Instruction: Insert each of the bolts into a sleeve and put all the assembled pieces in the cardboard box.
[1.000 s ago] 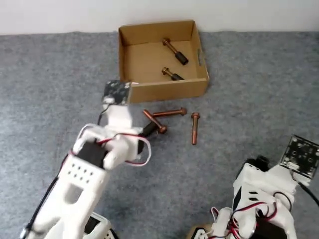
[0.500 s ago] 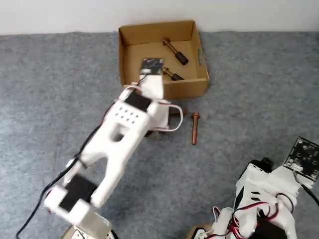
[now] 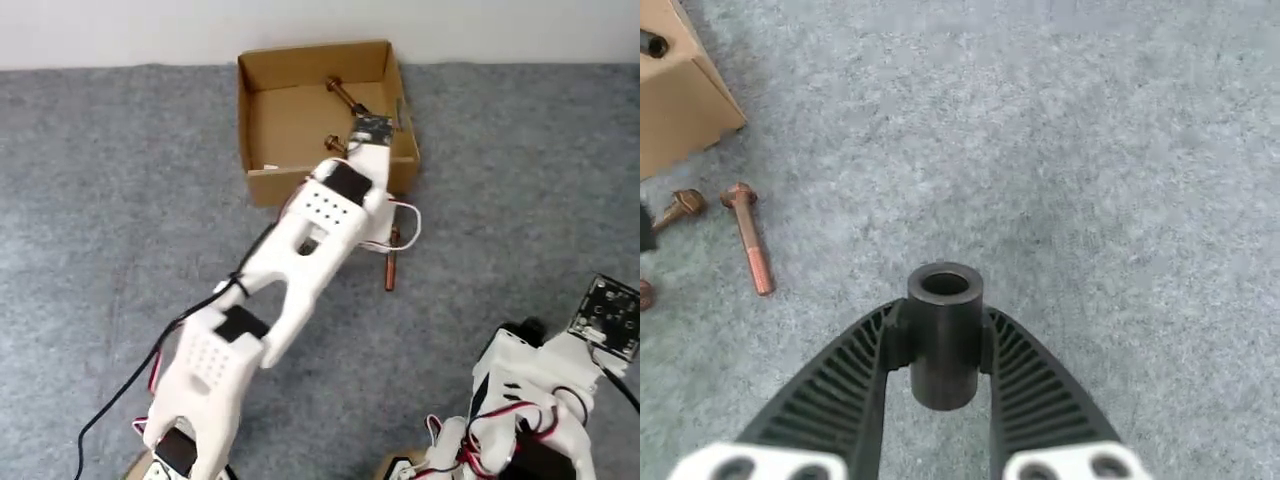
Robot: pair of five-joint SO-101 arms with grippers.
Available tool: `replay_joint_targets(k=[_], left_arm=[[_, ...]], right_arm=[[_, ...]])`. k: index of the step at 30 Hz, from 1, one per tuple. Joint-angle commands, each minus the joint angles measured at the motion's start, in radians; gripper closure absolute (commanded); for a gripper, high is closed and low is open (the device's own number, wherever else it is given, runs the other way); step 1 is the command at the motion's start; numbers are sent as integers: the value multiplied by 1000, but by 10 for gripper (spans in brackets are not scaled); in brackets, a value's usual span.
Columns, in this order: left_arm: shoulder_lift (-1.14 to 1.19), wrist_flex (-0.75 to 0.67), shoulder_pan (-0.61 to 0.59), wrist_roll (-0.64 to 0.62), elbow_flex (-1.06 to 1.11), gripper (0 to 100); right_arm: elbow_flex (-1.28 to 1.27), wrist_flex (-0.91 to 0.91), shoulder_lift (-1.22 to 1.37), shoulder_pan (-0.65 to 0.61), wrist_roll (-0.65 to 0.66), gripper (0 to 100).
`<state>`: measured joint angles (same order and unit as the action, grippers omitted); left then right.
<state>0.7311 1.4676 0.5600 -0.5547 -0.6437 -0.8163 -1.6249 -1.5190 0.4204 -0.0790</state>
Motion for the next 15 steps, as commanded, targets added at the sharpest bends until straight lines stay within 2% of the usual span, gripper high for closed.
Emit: replay_joint_targets(k=[1,8,15], left_arm=[[75,74,15,-11,-237,890],[308,158,34,-8,-553,883],[470,158,34,-8,-743,883]], right_arm=[[-2,13,-10,13,-6,990],[-2,13,-10,12,-6,990],[-2,13,-10,10,-5,990]])
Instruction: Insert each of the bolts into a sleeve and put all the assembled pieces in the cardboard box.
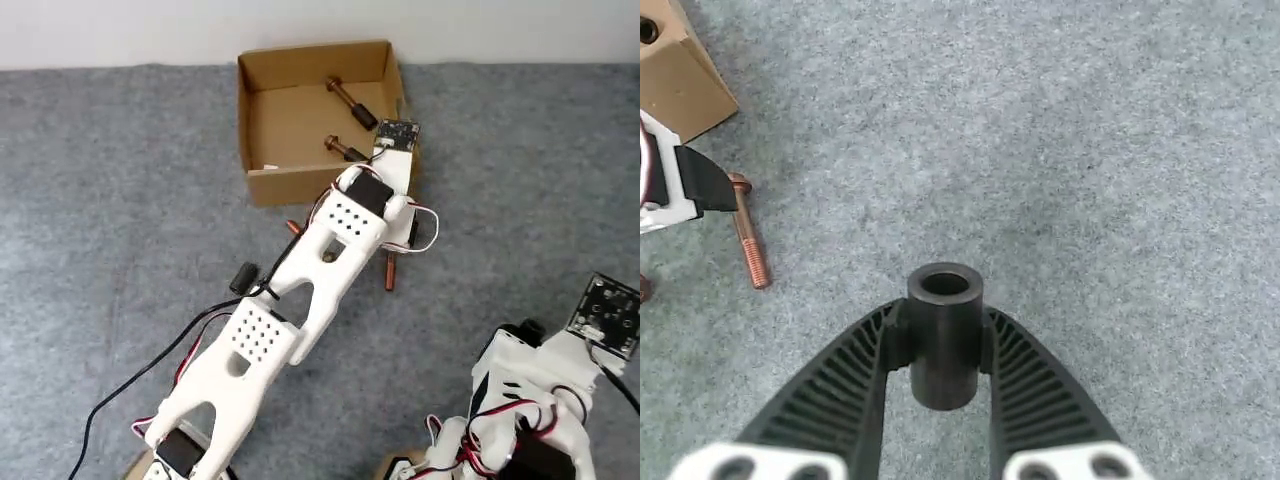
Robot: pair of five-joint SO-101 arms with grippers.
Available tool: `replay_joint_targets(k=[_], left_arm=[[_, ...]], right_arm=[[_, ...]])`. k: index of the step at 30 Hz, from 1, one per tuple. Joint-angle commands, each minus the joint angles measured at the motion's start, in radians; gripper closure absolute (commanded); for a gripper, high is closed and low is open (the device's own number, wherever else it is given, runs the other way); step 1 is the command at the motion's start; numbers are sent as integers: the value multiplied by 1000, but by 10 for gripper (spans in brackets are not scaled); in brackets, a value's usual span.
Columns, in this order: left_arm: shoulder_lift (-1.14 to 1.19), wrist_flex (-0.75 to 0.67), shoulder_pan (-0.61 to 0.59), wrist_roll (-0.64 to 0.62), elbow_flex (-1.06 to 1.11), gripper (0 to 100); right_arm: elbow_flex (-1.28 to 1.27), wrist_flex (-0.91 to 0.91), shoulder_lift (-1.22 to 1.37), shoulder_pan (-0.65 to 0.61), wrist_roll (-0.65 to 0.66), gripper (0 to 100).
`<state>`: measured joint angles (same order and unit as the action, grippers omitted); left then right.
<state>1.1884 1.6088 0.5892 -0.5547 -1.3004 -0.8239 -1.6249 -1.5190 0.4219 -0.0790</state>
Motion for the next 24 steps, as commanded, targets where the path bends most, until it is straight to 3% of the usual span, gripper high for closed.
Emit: replay_joint_targets(k=[1,16,21,24], left_arm=[[28,17,5,-8,-97,883],[97,94,-5,-8,-101,890],[98,121,-28,-8,-99,996],[98,117,-29,-8,-102,994]], right_arm=[[6,13,-10,8,-2,990],[9,13,-10,8,20,990],[9,13,-10,8,20,990],[9,13,-10,7,20,990]])
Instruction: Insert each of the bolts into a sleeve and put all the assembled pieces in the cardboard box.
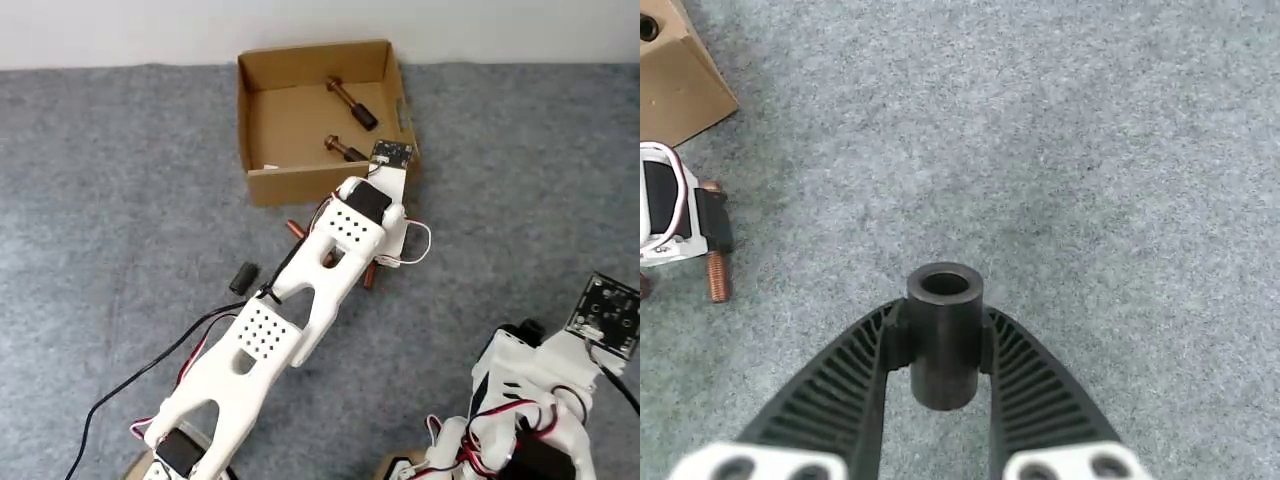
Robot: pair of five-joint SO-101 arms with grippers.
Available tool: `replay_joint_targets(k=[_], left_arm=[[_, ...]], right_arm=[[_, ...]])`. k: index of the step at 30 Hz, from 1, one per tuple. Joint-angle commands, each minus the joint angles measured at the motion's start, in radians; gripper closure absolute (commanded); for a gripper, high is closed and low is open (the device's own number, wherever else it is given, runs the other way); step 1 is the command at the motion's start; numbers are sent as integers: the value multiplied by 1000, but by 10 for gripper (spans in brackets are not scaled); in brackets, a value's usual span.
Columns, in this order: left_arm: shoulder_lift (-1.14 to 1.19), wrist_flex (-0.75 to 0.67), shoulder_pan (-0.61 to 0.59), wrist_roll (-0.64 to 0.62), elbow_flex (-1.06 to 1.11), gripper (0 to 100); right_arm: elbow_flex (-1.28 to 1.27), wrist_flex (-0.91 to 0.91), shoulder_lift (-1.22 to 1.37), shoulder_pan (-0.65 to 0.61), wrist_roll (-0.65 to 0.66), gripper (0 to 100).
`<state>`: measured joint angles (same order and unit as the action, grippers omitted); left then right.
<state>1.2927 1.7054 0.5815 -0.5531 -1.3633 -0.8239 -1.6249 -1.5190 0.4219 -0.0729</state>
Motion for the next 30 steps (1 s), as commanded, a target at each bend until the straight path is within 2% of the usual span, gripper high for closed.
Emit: replay_joint_targets(k=[1,4,10,18,26,30], left_arm=[[-9,18,-21,-9,-42,994],[-17,23,-18,-9,-70,995],[-18,51,-15,3,-323,996],[-253,51,-5,44,-272,996],[-493,52,20,195,-271,996],[-580,52,14,252,-269,996]], right_arm=[[9,13,-10,7,14,990],[9,13,-10,7,14,990],[14,13,-10,7,18,990],[20,12,-12,7,135,991],[35,12,-12,5,137,991],[35,12,-12,-61,133,991]])
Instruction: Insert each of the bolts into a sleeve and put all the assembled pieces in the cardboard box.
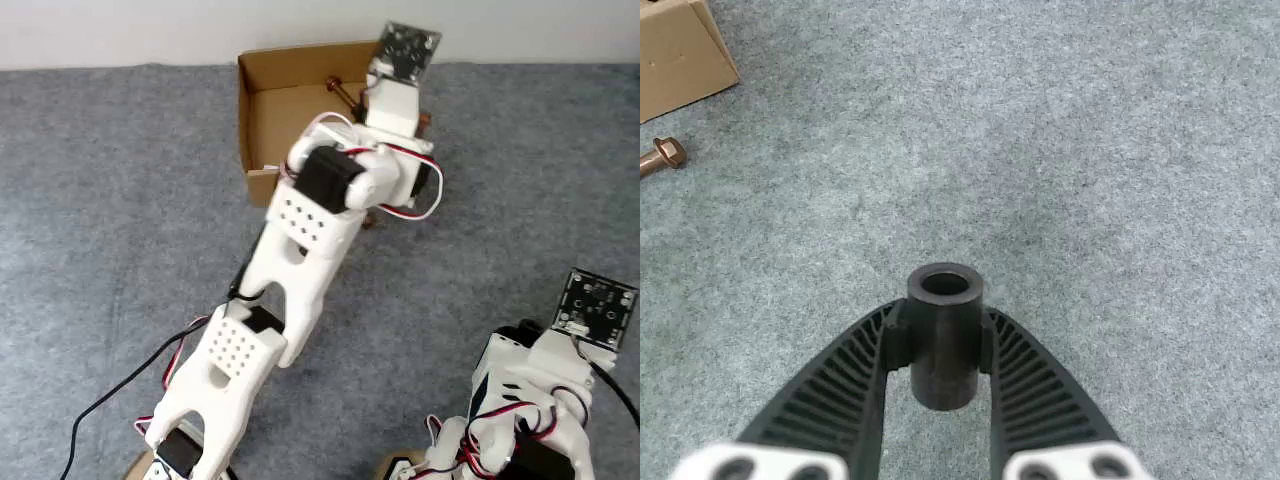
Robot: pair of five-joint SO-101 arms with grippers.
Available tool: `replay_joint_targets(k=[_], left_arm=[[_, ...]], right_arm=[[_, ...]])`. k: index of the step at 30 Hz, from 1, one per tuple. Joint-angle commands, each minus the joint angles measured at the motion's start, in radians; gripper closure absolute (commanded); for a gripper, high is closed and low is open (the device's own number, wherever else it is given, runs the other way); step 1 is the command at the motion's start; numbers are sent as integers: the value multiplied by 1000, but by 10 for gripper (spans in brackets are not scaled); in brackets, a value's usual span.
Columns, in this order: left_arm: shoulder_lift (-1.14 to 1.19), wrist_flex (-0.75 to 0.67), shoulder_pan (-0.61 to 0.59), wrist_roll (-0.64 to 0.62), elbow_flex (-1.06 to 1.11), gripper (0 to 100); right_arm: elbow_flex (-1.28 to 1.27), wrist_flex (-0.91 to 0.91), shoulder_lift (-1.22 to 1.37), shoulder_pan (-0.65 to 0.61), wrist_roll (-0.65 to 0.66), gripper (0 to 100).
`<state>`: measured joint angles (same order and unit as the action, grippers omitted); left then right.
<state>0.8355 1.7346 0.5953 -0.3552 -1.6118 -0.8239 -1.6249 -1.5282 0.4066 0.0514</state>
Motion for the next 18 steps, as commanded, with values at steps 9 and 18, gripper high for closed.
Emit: replay_joint_targets(k=[9,18], left_arm=[[-370,25,5,195,104,996],[-838,20,6,196,665,996]], right_arm=[[35,12,-2,-130,8,991],[35,-22,-2,-131,12,991]])
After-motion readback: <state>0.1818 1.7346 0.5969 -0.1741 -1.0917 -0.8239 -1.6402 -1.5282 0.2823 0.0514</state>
